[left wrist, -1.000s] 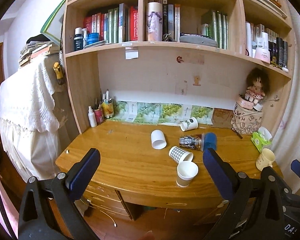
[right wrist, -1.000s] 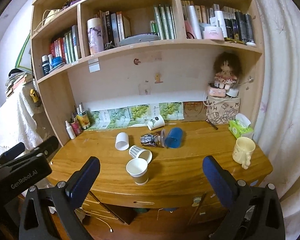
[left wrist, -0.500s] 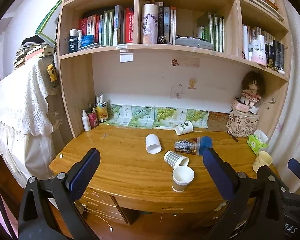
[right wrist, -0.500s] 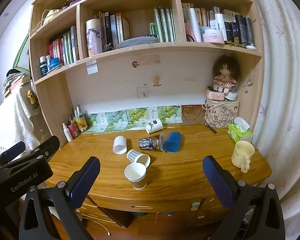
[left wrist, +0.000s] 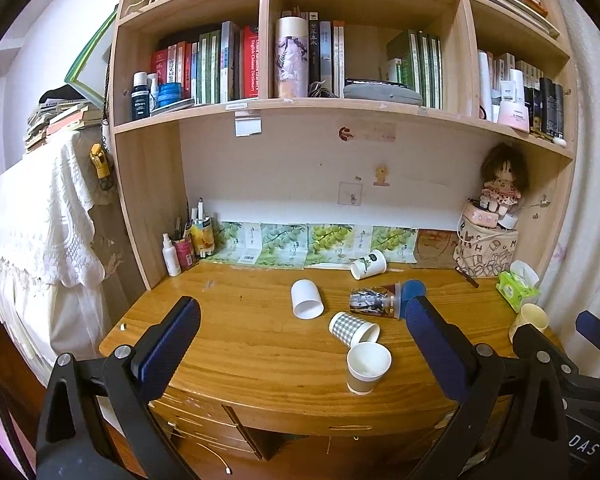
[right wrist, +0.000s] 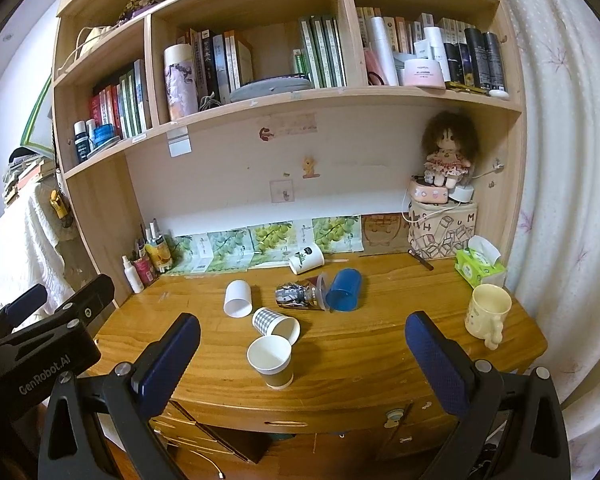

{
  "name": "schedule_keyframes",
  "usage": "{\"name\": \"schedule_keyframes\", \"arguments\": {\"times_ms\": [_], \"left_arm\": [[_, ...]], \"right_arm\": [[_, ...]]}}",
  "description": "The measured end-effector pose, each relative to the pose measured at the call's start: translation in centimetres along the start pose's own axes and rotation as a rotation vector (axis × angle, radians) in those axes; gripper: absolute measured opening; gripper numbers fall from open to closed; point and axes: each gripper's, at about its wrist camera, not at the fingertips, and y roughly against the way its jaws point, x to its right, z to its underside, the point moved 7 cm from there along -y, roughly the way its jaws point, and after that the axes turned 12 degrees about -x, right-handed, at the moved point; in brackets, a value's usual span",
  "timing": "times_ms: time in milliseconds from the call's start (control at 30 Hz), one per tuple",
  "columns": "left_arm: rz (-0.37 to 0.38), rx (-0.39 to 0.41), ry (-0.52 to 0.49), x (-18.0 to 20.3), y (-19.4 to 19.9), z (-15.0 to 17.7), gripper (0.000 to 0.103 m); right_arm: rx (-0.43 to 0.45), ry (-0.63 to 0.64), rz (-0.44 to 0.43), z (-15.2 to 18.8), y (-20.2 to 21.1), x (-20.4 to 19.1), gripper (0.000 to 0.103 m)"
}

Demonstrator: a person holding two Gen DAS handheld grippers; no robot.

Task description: Flip cup upright

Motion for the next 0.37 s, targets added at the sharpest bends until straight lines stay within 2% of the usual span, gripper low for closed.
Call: {"name": "schedule_keyframes", "arguments": {"times_ms": [367], "left_arm": [[-0.006,0.011,-0.003,-0.33,-0.28,-0.38,0.103]], "right_arm": [[-0.007,0.005,-0.001,-0.15,-0.38,-0.33,0.103]]}}
